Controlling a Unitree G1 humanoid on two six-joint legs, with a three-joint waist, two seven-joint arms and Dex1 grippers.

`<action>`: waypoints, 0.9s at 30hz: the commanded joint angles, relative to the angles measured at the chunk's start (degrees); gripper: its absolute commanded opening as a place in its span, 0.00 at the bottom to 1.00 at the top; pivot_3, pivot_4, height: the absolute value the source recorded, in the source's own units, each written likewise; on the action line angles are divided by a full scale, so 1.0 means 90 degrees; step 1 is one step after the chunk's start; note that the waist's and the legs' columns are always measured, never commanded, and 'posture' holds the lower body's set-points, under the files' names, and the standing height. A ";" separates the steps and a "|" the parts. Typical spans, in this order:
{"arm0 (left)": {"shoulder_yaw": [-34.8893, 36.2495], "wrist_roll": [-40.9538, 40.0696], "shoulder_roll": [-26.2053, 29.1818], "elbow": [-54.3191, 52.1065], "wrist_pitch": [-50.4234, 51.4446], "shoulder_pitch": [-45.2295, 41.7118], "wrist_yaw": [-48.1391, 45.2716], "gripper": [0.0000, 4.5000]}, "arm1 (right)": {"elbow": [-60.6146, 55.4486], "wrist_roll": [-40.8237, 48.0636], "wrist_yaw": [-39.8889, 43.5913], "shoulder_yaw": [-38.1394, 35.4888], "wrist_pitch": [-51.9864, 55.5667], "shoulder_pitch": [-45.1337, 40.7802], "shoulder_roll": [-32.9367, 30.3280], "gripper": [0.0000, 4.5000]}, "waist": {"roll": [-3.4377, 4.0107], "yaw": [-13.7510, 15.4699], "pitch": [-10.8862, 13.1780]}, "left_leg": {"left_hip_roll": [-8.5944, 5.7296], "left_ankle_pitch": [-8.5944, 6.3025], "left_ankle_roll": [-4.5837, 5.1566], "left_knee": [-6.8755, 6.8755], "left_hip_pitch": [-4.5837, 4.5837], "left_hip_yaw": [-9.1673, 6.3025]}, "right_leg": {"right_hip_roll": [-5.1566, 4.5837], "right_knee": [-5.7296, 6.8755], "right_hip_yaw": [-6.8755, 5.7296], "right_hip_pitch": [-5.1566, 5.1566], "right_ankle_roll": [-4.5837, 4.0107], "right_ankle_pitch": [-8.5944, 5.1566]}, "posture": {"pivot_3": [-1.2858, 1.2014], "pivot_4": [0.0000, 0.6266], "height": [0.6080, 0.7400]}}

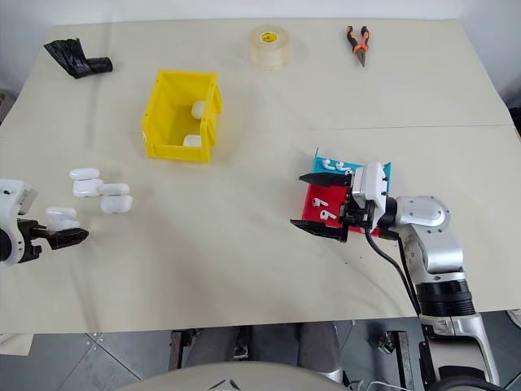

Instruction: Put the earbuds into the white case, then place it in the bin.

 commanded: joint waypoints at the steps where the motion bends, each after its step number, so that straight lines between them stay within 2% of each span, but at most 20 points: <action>1: -0.0008 0.0186 0.0003 0.0126 0.0048 -0.0089 -0.0080 0.99 | -0.0344 0.0123 -0.0080 -0.0157 -0.0026 0.0110 -0.0014 1.00 | 0.0000 0.0005 0.0000 | 0.0001 0.0000 0.0000 0.0001 0.0000 -0.0001 | 0.0000 0.0002 0.0000 0.0000 0.0000 0.0000 | 0.52 0.24 1.00; 7: -0.0031 0.0321 -0.0099 0.0156 0.0048 -0.0106 -0.0121 0.99 | -0.0423 0.0117 -0.0182 -0.0141 -0.0040 0.0184 0.0013 1.00 | 0.0000 0.0004 0.0000 | 0.0001 0.0001 -0.0002 0.0001 0.0004 0.0001 | 0.0000 0.0005 0.0003 0.0000 0.0000 0.0000 | 0.52 0.24 1.00; 10: 0.0015 0.0420 -0.0162 0.0096 -0.0142 -0.0043 -0.0122 0.86 | -0.0410 0.0105 -0.0214 -0.0109 -0.0065 0.0195 0.0046 1.00 | 0.0001 0.0003 0.0000 | 0.0001 0.0002 -0.0003 0.0001 0.0005 0.0002 | 0.0000 0.0005 0.0004 0.0000 0.0000 0.0000 | 0.52 0.24 1.00; 13: 0.0268 0.0427 -0.0312 -0.0083 -0.0309 0.0102 -0.0148 0.66 | -0.0391 0.0107 -0.0225 -0.0096 -0.0071 0.0210 0.0070 1.00 | 0.0001 0.0005 0.0000 | 0.0002 0.0005 -0.0007 0.0001 0.0007 0.0002 | 0.0000 0.0009 0.0006 0.0000 0.0000 0.0000 | 0.52 0.24 1.00; 18: 0.1441 0.0360 -0.1054 -0.0797 -0.1550 0.0916 -0.0638 0.66 | -0.0350 0.0092 -0.0195 -0.0091 -0.0069 0.0272 0.0065 1.00 | -0.0013 -0.0003 0.0003 | 0.0006 0.0006 -0.0009 0.0002 0.0002 0.0001 | 0.0001 0.0006 0.0004 -0.0002 -0.0001 0.0000 | 0.52 0.24 1.00; 22: 0.2579 0.0111 -0.2075 -0.1528 -0.3446 0.2122 -0.1882 0.66 | -0.0307 0.0112 -0.0171 -0.0108 -0.0011 0.0313 0.0030 1.00 | -0.0021 -0.0057 0.0006 | 0.0006 0.0005 -0.0007 0.0000 0.0000 0.0001 | 0.0000 0.0001 0.0003 -0.0004 -0.0001 0.0000 | 0.52 0.24 1.00; 25: 0.2916 -0.0071 -0.2704 -0.1818 -0.4563 0.2434 -0.2389 0.66 | -0.0224 0.0107 -0.0130 -0.0115 0.0004 0.0292 0.0007 1.00 | -0.0023 -0.0067 0.0006 | 0.0008 0.0005 -0.0007 0.0001 -0.0003 0.0002 | 0.0000 -0.0005 0.0002 -0.0003 -0.0001 0.0000 | 0.52 0.24 1.00; 27: 0.2773 -0.0263 -0.3135 -0.2099 -0.5111 0.2320 -0.2455 0.66 | -0.0110 0.0075 -0.0117 -0.0140 0.0004 0.0244 -0.0025 1.00 | -0.0023 0.0007 0.0005 | 0.0011 0.0005 -0.0007 0.0012 0.0000 0.0000 | 0.0000 0.0000 0.0000 0.0003 -0.0001 0.0000 | 0.52 0.24 1.00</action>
